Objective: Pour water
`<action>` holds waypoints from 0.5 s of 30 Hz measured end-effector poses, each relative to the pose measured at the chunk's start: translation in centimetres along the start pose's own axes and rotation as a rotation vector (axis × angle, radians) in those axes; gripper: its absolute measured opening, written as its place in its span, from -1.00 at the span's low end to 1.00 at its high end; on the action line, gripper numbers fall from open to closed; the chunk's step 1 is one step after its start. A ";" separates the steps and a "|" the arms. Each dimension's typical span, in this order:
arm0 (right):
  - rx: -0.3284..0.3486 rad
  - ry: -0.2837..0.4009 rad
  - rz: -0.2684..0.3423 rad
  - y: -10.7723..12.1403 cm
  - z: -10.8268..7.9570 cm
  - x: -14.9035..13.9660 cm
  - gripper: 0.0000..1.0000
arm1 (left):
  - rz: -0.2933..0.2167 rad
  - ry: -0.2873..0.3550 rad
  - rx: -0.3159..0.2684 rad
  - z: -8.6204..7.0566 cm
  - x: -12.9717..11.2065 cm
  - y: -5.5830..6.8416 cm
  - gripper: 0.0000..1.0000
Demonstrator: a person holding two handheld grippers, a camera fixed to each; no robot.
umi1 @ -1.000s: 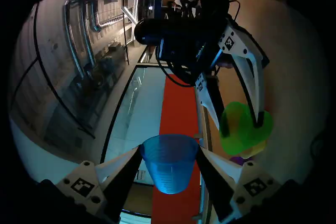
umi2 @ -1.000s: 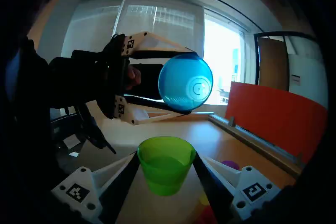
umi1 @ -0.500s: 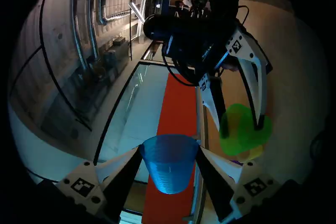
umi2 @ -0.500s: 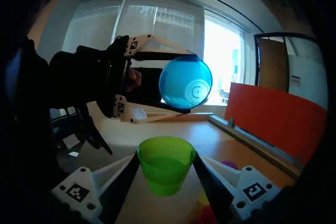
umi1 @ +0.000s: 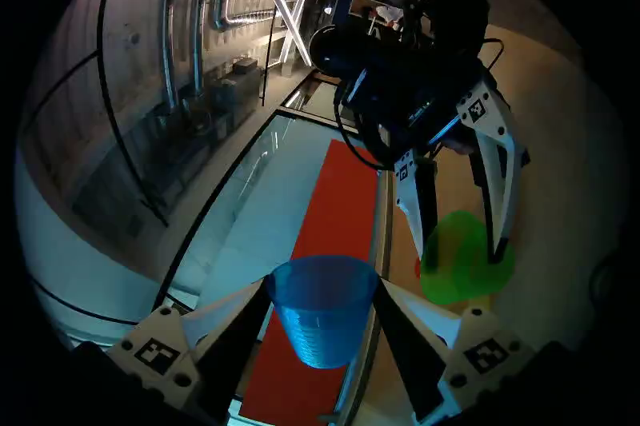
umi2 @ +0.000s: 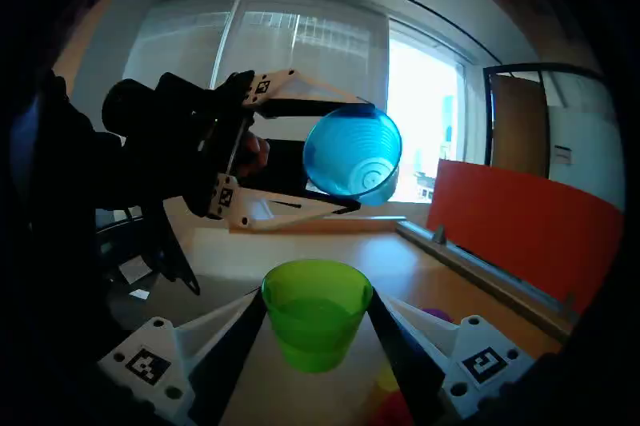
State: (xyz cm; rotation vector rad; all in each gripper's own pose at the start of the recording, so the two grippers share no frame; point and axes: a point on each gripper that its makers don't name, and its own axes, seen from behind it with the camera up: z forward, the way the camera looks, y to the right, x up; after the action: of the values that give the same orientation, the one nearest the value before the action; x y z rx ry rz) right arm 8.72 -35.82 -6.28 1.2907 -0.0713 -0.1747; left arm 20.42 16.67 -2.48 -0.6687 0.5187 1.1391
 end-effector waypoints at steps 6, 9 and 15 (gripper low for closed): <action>0.001 0.001 -0.001 -0.1 0.1 0.1 0.83 | -0.070 -0.001 0.006 -0.1 -0.2 -0.3 0.74; 0.001 0.001 -0.001 -0.1 0.1 0.1 0.83 | -0.108 0.000 0.010 -0.2 -0.3 -0.5 0.75; -0.002 0.004 -0.001 0.0 -0.1 0.2 0.83 | -0.181 0.005 0.017 -0.4 -0.5 -1.0 0.74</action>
State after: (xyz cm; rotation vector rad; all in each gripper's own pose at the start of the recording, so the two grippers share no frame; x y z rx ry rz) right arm 8.90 -35.80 -6.34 1.2895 -0.0673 -0.1728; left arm 21.16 15.83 -2.18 -0.6899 0.4621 0.9625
